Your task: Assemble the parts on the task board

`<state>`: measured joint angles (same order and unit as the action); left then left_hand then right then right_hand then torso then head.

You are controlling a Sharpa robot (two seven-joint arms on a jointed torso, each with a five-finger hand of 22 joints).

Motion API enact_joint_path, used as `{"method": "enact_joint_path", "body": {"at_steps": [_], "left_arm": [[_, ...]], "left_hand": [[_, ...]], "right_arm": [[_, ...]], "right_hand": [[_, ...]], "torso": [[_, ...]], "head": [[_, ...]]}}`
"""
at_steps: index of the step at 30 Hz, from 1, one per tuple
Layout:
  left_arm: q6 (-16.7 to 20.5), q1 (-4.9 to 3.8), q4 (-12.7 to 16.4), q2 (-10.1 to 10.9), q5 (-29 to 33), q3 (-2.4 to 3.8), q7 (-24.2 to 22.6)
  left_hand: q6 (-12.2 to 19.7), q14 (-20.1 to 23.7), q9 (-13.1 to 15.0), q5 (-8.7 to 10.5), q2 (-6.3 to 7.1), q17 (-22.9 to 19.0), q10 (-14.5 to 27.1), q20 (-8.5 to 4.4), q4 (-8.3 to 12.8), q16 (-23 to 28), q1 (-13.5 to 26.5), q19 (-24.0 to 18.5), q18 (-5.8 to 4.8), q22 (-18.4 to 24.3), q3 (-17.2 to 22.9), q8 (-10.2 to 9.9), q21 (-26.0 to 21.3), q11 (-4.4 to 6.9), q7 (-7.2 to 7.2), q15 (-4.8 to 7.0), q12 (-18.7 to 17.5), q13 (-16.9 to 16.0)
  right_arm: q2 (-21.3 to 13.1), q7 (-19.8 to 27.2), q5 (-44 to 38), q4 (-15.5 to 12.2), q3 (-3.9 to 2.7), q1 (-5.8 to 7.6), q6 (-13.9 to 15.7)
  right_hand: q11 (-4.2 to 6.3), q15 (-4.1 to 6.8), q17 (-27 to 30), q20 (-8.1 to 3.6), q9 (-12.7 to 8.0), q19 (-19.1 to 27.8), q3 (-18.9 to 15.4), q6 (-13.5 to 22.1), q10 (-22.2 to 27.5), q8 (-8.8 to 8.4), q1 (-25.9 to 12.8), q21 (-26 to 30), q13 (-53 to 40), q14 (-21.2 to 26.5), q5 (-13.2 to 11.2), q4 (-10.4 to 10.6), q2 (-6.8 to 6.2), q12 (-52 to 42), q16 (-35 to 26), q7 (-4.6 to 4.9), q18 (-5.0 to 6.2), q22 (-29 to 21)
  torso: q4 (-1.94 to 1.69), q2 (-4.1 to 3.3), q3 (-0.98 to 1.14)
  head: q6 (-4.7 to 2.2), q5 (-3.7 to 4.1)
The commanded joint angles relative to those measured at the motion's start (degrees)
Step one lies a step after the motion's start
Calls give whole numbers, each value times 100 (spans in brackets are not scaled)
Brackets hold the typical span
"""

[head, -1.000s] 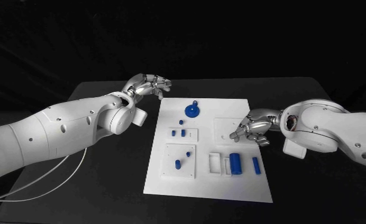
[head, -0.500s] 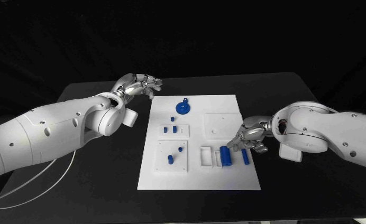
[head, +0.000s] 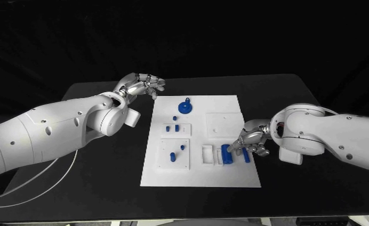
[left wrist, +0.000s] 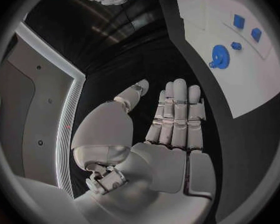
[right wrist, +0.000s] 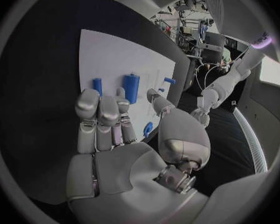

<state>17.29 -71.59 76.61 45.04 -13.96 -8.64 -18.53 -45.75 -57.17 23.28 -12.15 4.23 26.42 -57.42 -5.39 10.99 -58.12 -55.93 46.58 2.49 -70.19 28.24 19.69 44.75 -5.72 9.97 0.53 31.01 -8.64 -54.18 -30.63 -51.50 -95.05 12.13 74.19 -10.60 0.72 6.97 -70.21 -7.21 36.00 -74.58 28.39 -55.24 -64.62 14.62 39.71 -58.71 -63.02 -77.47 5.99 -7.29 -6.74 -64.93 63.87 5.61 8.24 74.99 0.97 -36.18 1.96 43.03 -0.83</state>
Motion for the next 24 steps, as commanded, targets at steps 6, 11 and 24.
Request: {"method": "enact_joint_path", "body": {"at_steps": [6, 11, 24], "left_arm": [[-78, 5, 24, -11, 59, 1, -44], [-89, 5, 32, -3, 60, 2, -49], [-94, 5, 61, 38, 60, 2, -51]], "left_hand": [[-5, 11, -6, 31, 17, 9, 47, -54, -24, 30, 31, 18, 76, -9, -16, 26, -35, -2, 40, -25, 29, -10], [-4, 11, -7, 30, 14, 10, 48, -54, -26, 30, 33, 19, 77, -10, -16, 26, -36, -2, 40, -25, 29, -11], [-1, 11, -8, 29, 8, 12, 50, -55, -30, 32, 33, 22, 78, -12, -14, 27, -37, -2, 41, -25, 29, -12]], "right_arm": [[174, -170, -203, 51, 29, -55, 181], [254, -241, -239, 109, 31, -127, 166], [433, -323, -457, 227, 32, -297, 105]], "right_hand": [[3, 1, -3, -61, -11, 3, 46, -16, -30, -35, -45, -52, -39, 27, -93, 33, -40, -16, 45, 10, 676, 107], [2, 0, -4, -65, -13, 1, 64, -12, -30, -42, -36, -64, -49, 26, -78, 24, -51, -19, 54, 12, 676, 109], [-7, -10, 1, -64, -18, 13, 83, -1, -19, -59, -77, -82, -65, 33, -133, 41, -46, -12, 65, 21, 676, 107]], "torso": [[-33, -40, -66], [-26, -49, -65], [-17, -66, -53]], "head": [[-6, 12], [12, 19], [72, 2]]}}
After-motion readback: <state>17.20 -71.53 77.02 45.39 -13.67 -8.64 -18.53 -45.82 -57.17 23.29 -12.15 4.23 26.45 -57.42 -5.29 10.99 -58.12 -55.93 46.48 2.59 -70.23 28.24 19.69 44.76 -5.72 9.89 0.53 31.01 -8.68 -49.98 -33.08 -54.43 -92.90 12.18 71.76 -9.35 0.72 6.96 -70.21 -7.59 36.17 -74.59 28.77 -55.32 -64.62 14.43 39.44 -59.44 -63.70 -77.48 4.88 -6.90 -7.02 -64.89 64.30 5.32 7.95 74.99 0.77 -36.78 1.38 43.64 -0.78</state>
